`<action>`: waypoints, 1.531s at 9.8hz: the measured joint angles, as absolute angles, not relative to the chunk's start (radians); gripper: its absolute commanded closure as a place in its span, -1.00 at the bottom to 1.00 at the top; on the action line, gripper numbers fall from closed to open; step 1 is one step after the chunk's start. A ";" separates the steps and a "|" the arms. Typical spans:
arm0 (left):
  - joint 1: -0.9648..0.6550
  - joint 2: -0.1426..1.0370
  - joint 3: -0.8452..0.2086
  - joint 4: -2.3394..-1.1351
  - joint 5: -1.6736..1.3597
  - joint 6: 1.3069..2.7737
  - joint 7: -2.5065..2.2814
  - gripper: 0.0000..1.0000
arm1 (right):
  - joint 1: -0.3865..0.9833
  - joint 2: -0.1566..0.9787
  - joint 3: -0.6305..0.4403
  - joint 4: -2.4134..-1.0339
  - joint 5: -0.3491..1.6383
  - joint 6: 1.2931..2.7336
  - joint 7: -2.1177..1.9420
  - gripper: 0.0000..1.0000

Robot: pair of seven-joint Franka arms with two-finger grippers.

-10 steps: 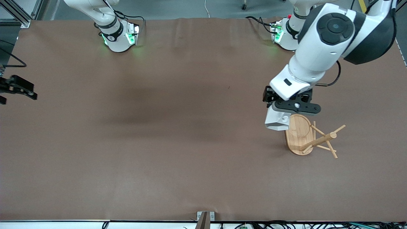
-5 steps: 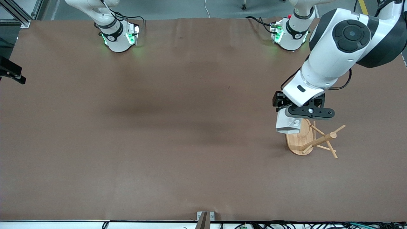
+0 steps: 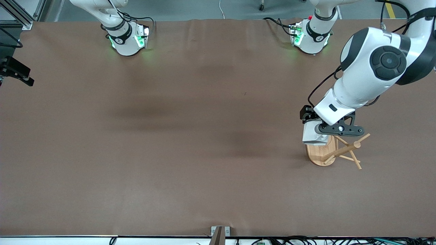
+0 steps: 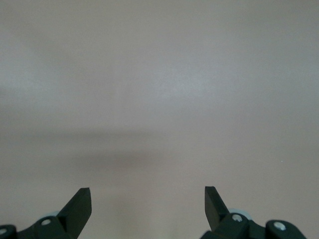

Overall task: Hang cup on rack
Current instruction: 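Lower the cup with the left gripper onto a rack peg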

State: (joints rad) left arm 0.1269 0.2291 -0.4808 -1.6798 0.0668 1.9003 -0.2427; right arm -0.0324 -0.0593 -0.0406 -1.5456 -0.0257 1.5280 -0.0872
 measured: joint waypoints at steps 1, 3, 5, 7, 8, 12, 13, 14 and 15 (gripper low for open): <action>0.107 0.216 -0.455 -1.719 0.048 1.935 -0.210 0.30 | -0.033 -0.064 -0.041 -1.553 -0.026 1.533 -0.087 -0.99; 0.081 0.185 -0.416 -1.793 0.033 1.978 -0.153 0.30 | -0.035 -0.065 -0.041 -1.557 -0.026 1.538 -0.086 -0.99; 0.076 0.151 -0.386 -1.870 0.032 2.024 -0.092 0.30 | -0.035 -0.065 -0.040 -1.558 -0.026 1.543 -0.086 -0.99; 0.070 0.136 -0.346 -1.910 0.026 2.045 -0.029 0.30 | -0.035 -0.065 -0.040 -1.558 -0.026 1.546 -0.086 -0.99; 0.070 0.136 -0.341 -1.920 0.011 2.057 -0.020 0.30 | -0.035 -0.065 -0.040 -1.558 -0.026 1.546 -0.086 -0.99; 0.066 0.137 -0.317 -1.952 -0.001 2.108 0.018 0.29 | -0.036 -0.065 -0.040 -1.559 -0.026 1.546 -0.086 -0.99; 0.066 0.138 -0.310 -1.953 -0.002 2.117 0.024 0.29 | -0.036 -0.065 -0.040 -1.559 -0.026 1.547 -0.086 -0.99; 0.066 0.141 -0.308 -1.954 -0.002 2.123 0.026 0.29 | -0.036 -0.065 -0.040 -1.559 -0.026 1.548 -0.086 -0.99; 0.066 0.145 -0.308 -1.955 -0.002 2.126 0.028 0.29 | -0.036 -0.065 -0.040 -1.559 -0.026 1.548 -0.086 -1.00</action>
